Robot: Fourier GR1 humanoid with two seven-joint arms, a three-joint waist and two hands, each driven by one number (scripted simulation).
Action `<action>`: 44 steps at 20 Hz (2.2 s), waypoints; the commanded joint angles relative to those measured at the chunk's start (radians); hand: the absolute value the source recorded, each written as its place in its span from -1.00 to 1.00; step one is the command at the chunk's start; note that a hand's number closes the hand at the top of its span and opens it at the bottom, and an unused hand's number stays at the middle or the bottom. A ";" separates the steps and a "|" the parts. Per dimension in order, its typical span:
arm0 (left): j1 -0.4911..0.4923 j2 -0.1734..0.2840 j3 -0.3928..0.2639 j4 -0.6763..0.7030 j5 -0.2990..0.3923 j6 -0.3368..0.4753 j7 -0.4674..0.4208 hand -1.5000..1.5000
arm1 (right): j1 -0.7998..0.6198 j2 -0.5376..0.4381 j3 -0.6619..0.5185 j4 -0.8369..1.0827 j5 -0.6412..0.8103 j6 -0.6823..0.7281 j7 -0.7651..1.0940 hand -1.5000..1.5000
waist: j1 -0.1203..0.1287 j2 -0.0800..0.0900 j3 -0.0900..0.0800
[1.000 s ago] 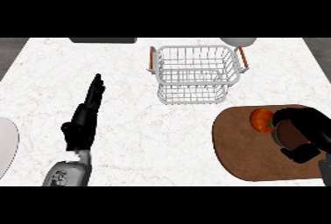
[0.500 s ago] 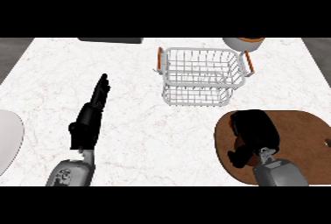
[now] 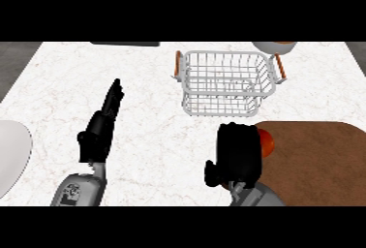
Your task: Pick the cupcake from the cutting board and place it in the tiered basket
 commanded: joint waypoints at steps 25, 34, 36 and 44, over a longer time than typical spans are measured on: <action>0.009 -0.001 -0.005 -0.002 -0.002 0.001 -0.006 0.00 | -0.815 0.014 -0.203 0.087 -0.445 -0.038 0.585 1.00 | -0.002 0.002 0.002; 0.039 -0.016 -0.012 -0.025 -0.016 0.024 -0.013 0.00 | -0.919 0.014 -0.323 0.337 -0.339 -0.055 0.437 1.00 | -0.028 0.006 0.004; 0.027 0.010 0.027 -0.013 0.008 0.007 -0.023 0.00 | -0.937 0.014 -0.343 0.399 -0.312 -0.081 0.386 1.00 | -0.030 0.009 0.004; 0.018 -0.002 0.018 0.002 0.000 0.009 -0.015 0.00 | -0.873 0.013 -0.484 0.478 -0.276 -0.206 0.336 1.00 | -0.029 0.012 0.005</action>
